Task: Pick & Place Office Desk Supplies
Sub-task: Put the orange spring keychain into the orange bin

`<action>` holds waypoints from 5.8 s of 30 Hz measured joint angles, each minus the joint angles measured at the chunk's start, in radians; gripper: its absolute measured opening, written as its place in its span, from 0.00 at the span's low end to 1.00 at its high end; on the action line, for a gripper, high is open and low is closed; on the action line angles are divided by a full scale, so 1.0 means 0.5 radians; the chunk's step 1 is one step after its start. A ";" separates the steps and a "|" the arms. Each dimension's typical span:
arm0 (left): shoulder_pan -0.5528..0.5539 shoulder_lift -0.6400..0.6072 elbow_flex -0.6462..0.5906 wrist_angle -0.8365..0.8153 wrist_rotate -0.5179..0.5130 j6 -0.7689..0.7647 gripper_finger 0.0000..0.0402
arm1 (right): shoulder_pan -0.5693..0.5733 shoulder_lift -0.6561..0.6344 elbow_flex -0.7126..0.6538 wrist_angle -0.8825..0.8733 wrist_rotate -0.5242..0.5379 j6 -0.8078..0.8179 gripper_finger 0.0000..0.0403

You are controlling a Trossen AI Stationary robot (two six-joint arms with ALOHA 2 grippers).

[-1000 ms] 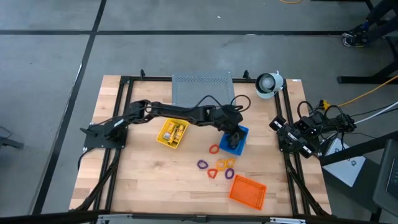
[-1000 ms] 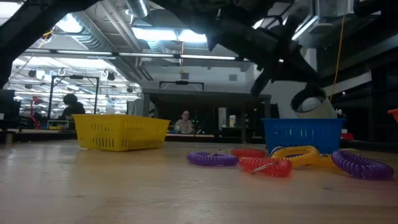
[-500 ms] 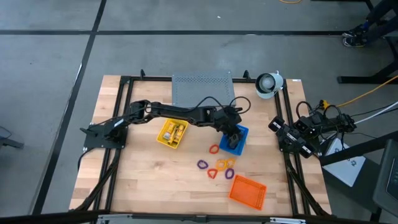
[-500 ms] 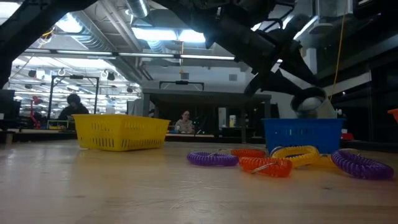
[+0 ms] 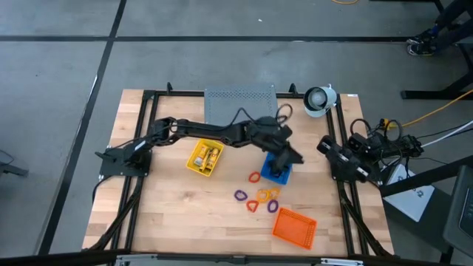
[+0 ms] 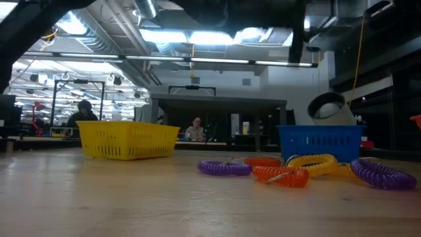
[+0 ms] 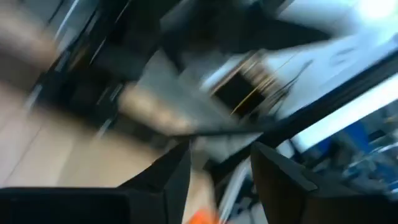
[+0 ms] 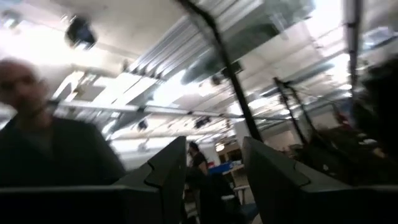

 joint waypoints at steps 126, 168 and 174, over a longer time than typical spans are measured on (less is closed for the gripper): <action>-1.239 -4.234 -3.726 -0.466 -1.029 1.434 0.16 | -0.179 2.818 2.323 -1.054 0.997 0.206 0.40; -0.742 -4.375 -3.730 -0.461 -0.983 1.443 0.16 | -0.138 4.025 2.836 -2.735 0.458 0.754 0.40; -0.742 -4.375 -3.730 -0.460 -0.982 1.442 0.16 | -0.209 4.153 3.060 -2.897 0.450 0.578 0.40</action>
